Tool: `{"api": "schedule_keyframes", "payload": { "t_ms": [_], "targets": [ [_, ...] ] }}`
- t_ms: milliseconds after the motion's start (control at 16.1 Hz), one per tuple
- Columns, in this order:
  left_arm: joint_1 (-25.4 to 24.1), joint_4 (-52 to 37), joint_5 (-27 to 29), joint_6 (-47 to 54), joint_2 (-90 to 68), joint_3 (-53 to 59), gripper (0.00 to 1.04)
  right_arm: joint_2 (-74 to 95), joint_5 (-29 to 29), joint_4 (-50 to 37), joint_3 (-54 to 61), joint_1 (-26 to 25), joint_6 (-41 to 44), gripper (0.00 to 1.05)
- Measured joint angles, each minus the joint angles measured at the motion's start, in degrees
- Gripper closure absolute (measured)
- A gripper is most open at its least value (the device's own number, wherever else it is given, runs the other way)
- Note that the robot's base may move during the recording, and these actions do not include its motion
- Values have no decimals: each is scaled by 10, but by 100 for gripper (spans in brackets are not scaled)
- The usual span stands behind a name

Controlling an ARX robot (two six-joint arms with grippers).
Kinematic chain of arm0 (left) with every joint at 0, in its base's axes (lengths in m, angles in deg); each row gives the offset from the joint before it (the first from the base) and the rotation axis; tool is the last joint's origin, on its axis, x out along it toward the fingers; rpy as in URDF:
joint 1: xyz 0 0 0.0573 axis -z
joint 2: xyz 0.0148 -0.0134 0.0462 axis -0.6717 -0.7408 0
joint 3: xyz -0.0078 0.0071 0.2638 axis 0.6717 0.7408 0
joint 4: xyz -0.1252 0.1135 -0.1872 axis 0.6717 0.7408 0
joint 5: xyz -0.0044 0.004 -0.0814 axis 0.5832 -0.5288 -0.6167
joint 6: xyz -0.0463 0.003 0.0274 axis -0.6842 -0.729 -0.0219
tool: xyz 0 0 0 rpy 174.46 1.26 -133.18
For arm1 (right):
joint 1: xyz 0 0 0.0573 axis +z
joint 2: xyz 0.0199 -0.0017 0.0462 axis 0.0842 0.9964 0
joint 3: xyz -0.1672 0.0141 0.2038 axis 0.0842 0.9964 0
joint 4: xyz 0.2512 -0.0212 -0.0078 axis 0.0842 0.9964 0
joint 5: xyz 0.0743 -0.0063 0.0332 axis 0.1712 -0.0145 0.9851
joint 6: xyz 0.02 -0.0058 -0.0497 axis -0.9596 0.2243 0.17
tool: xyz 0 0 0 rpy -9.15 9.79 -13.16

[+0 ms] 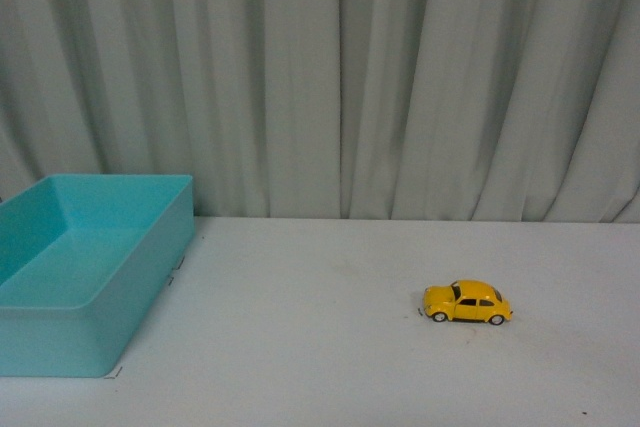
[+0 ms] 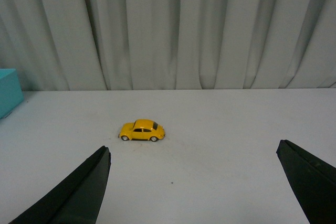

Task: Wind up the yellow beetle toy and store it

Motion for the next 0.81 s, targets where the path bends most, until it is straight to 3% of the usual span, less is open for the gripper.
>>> {"api": "schedule_keyframes", "payload": {
  "t_ms": [807],
  "targets": [
    [0,1,0,0,0,0,7,0,0,0,0,0,0,7]
  ]
}}
